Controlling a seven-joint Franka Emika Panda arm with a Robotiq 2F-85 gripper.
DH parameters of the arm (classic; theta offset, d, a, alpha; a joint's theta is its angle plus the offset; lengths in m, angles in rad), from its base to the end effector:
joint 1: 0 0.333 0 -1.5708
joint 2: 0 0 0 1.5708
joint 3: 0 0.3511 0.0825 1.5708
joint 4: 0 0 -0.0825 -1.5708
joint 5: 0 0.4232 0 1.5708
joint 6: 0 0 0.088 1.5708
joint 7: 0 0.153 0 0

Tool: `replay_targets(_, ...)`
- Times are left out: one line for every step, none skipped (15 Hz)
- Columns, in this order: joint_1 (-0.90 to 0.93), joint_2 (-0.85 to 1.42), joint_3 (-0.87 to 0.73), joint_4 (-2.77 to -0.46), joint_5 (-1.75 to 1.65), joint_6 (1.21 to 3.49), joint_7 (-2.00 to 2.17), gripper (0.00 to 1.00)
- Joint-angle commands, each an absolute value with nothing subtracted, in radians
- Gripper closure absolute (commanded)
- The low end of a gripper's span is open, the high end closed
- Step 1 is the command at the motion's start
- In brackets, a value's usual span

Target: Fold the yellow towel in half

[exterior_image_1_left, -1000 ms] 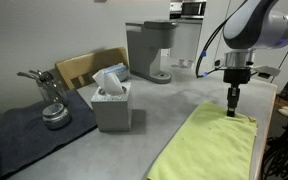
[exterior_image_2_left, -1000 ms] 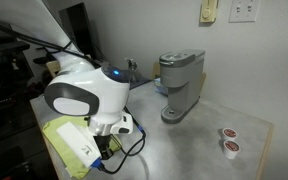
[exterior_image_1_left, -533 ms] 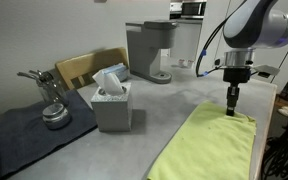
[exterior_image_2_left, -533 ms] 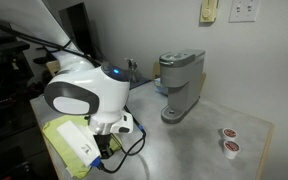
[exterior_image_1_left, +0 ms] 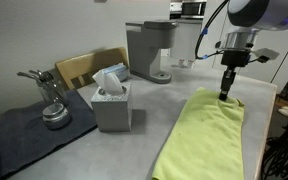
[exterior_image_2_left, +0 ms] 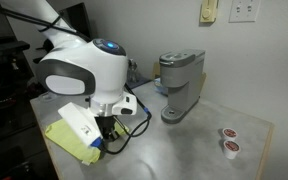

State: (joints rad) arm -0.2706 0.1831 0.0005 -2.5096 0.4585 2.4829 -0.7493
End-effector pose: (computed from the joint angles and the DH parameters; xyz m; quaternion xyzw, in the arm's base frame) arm 0.4457 -0.1123 0.1508 -0.9867 -0.0421 0.0307 0.1541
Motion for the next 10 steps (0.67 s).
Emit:
replay_targets(-0.253,0.096,-0.024,-2.542,0.487,2.462,-0.721,0.99)
replay_targets(-0.248,0.083,-0.030,-2.544,0.485,2.457,-0.709,0.99)
replay_targets(-0.242,0.070,-0.035,-2.547,0.482,2.453,-0.694,0.99)
replay_targets(-0.236,0.058,-0.040,-2.548,0.481,2.445,-0.684,0.99)
replay_targets(-0.230,0.047,-0.044,-2.551,0.481,2.435,-0.672,0.99)
replay_targets(-0.224,0.036,-0.047,-2.554,0.488,2.426,-0.669,0.99)
replay_targets(-0.217,0.023,-0.049,-2.558,0.495,2.410,-0.669,0.99)
replay_targets(-0.209,0.014,-0.050,-2.560,0.501,2.400,-0.670,0.99)
replay_targets(-0.200,0.005,-0.051,-2.561,0.519,2.382,-0.674,0.99)
replay_targets(-0.191,0.000,-0.051,-2.562,0.536,2.369,-0.677,0.99)
